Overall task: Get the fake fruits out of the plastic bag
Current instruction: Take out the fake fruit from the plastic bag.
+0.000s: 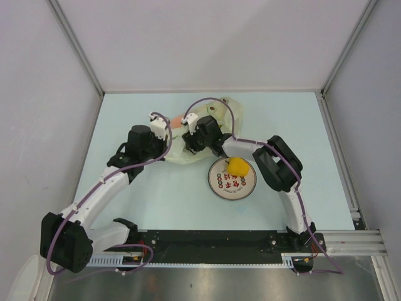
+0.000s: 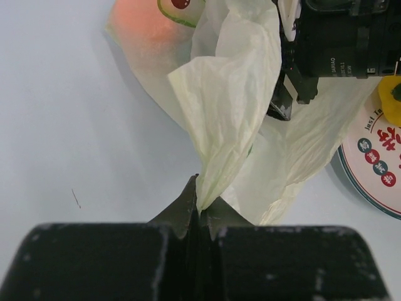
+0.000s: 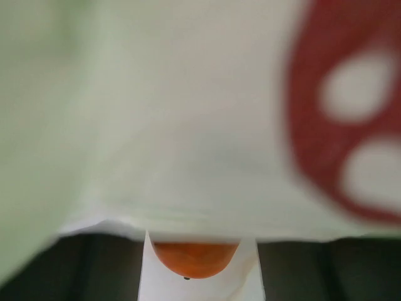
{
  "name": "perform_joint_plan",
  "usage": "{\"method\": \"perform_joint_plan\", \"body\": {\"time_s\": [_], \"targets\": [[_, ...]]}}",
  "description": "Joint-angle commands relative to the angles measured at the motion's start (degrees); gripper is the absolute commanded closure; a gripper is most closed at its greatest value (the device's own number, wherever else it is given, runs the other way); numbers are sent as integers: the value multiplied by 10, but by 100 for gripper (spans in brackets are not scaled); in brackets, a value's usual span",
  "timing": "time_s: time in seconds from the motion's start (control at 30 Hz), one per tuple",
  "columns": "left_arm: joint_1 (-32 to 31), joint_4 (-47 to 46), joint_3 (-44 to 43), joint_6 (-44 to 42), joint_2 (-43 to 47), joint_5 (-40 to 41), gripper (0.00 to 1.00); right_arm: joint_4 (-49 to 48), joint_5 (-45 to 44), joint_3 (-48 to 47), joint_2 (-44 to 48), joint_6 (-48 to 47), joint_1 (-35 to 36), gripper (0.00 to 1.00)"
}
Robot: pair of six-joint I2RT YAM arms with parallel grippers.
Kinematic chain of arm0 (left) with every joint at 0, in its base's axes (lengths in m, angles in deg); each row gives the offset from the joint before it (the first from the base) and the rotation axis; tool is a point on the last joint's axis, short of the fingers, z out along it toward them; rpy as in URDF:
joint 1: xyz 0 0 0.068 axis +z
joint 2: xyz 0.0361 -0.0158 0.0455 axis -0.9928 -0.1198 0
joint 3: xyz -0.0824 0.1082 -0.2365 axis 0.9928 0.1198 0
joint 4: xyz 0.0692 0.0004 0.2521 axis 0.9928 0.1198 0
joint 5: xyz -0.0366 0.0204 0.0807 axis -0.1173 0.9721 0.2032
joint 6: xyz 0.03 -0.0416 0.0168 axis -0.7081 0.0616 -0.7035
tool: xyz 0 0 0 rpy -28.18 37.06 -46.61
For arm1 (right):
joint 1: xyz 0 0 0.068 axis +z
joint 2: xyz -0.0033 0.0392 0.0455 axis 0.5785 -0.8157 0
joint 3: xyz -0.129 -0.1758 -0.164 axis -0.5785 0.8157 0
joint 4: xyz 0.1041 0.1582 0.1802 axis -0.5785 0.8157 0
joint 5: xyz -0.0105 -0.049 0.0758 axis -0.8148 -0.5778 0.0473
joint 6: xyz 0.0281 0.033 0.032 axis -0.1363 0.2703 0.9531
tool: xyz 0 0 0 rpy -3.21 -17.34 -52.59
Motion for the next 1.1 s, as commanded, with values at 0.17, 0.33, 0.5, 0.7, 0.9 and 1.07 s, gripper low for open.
{"method": "perform_joint_plan", "body": {"time_s": [0.17, 0.33, 0.5, 0.7, 0.9, 1.07], "targets": [[25, -61, -21, 64, -21, -18, 100, 27, 73, -27, 39, -36, 2, 83], [38, -67, -42, 96, -36, -14, 100, 48, 94, -26, 86, -59, 0, 87], [47, -61, -72, 147, -44, -6, 100, 88, 99, -26, 122, -108, 1, 89], [49, -75, -102, 156, -50, -1, 100, 198, 95, -27, 157, -199, -5, 92], [48, -85, -86, 160, -46, -33, 100, 249, 106, -10, 219, -244, -34, 93], [47, -90, -55, 160, -23, -32, 100, 310, 203, 0, 291, -276, -67, 93]]}}
